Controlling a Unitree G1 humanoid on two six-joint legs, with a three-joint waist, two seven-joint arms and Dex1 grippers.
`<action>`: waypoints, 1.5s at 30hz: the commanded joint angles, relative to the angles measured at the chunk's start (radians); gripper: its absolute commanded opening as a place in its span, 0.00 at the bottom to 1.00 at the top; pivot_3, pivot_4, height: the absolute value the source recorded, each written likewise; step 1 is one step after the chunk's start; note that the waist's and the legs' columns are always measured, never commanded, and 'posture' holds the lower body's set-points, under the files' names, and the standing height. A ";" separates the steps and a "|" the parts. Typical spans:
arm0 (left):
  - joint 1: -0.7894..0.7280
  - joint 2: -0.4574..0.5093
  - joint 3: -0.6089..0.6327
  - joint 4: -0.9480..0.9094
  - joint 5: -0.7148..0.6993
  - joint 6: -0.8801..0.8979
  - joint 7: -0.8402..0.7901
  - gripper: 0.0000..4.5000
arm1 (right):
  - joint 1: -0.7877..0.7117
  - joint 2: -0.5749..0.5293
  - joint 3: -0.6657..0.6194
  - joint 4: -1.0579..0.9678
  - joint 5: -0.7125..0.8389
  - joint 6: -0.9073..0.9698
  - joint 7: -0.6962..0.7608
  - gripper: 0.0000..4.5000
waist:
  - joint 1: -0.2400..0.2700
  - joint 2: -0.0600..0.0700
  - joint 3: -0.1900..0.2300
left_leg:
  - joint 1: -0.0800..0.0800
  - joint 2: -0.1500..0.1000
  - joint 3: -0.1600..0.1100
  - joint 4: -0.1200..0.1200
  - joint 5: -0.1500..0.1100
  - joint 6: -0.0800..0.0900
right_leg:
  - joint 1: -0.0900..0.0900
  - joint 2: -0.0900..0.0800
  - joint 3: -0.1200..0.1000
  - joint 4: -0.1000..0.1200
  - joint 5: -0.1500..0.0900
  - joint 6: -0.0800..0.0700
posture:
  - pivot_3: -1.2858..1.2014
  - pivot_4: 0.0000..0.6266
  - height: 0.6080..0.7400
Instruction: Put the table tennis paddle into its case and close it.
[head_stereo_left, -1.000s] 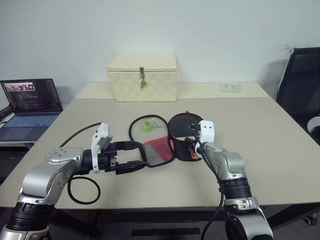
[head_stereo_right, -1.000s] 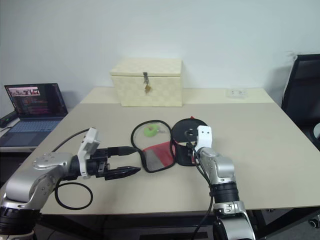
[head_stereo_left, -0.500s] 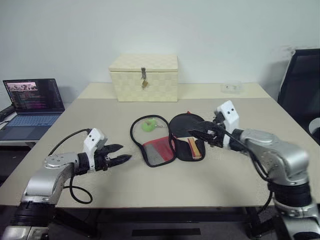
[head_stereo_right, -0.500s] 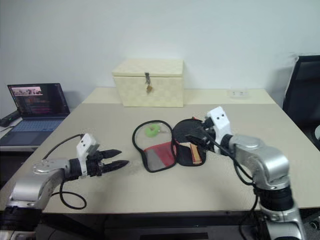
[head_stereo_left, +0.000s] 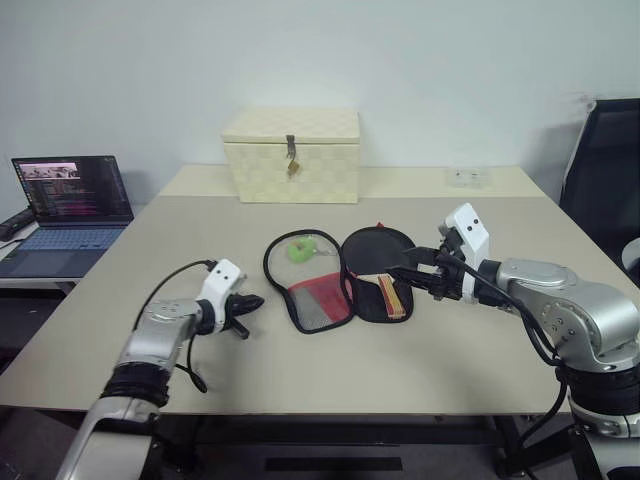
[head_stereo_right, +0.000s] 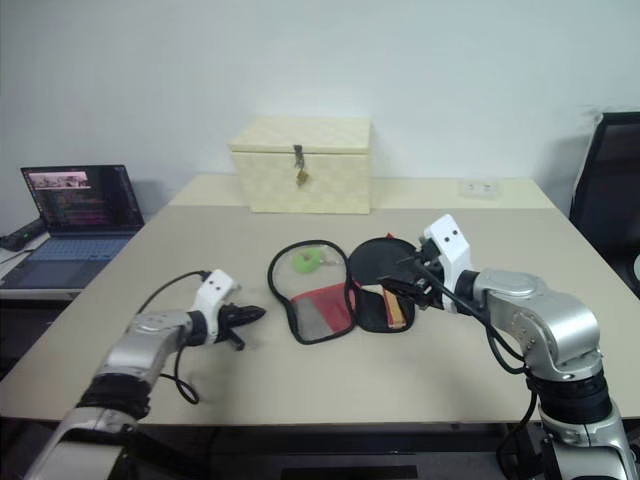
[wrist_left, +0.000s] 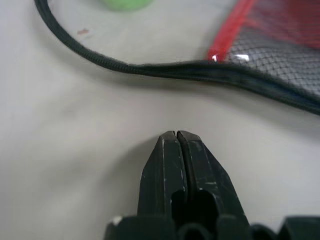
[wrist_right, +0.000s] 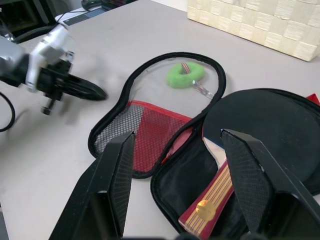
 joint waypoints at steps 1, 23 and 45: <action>-0.060 -0.046 -0.008 0.094 0.034 -0.076 0.023 0.02 | -0.008 -0.014 -0.005 -0.023 -0.014 -0.038 -0.011 0.66 | 0.003 0.000 0.000 | 0.000 0.000 0.000 0.000 0.000 0.000 | 0.000 0.000 -0.001 0.000 0.000 0.000 | 0.52 0.24 1.00; -0.526 -0.377 0.006 0.393 0.057 -0.243 0.012 0.02 | 0.022 -0.106 -0.060 -0.016 -0.037 -0.048 -0.056 0.66 | 0.000 -0.002 0.001 | -0.003 -0.002 0.002 0.001 0.000 0.000 | 0.000 0.000 -0.001 -0.001 0.000 0.003 | 0.52 0.24 1.00; 0.027 -0.057 0.121 -0.413 -0.201 0.116 -0.270 0.00 | -0.153 0.184 0.020 0.749 -0.244 -0.323 -0.161 0.99 | -0.025 -0.001 0.001 | 0.000 0.000 0.001 0.001 0.000 0.000 | -0.001 0.000 0.003 0.001 0.001 0.002 | 0.52 0.24 1.00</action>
